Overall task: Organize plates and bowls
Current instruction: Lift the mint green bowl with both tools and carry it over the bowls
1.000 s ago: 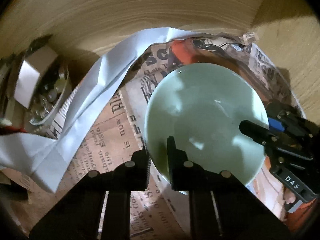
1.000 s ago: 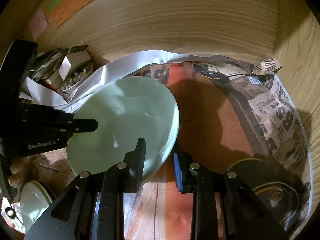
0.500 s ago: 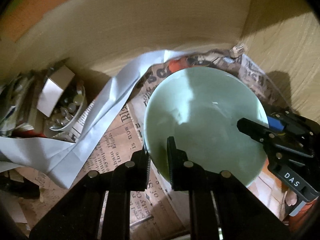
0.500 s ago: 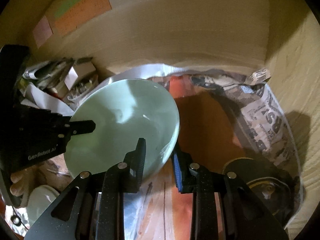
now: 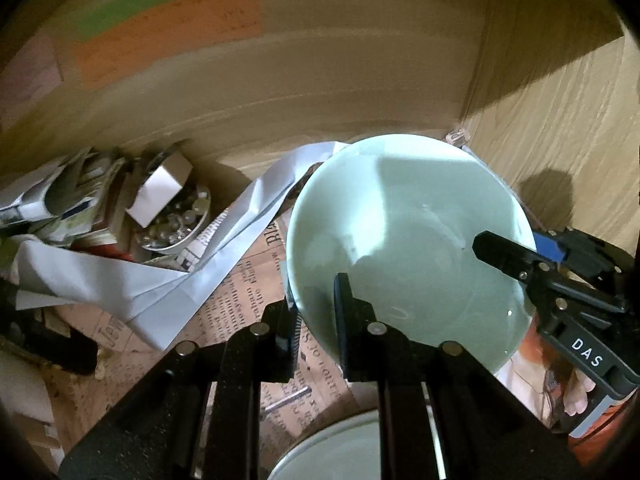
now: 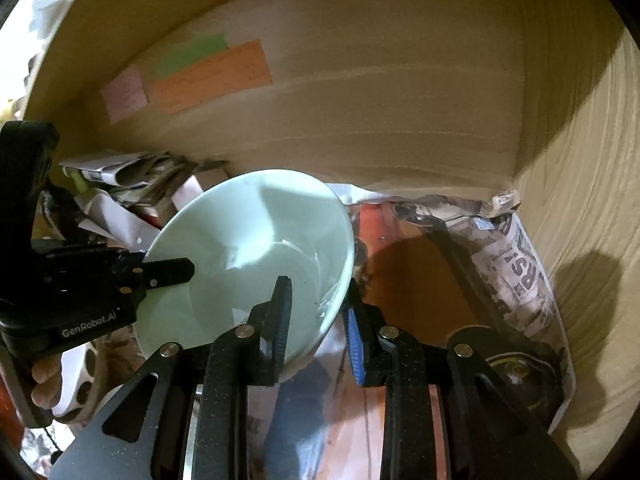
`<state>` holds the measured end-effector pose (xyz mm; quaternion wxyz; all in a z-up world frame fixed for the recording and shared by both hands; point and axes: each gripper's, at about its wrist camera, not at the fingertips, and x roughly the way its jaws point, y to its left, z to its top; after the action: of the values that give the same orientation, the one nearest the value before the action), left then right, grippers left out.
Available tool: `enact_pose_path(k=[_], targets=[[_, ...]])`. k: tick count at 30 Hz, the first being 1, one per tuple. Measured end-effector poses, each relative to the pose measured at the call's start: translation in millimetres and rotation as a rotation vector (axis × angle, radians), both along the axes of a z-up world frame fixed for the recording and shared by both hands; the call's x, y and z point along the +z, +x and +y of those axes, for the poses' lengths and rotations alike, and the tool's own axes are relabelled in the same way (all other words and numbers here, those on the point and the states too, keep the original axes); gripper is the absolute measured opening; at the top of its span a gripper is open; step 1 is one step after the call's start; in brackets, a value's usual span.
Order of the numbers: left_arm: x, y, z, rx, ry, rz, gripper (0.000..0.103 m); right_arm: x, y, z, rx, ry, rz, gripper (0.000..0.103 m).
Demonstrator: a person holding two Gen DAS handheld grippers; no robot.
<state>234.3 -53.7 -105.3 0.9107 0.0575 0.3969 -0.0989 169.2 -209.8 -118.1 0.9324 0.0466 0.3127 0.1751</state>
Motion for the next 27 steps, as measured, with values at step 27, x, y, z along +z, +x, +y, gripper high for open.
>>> enact_pose_path(k=[27], targets=[[27.1, -104.7, 51.2, 0.061, -0.066, -0.126, 0.014, 17.3, -65.6, 47.6, 0.098, 0.04, -0.069, 0.023]])
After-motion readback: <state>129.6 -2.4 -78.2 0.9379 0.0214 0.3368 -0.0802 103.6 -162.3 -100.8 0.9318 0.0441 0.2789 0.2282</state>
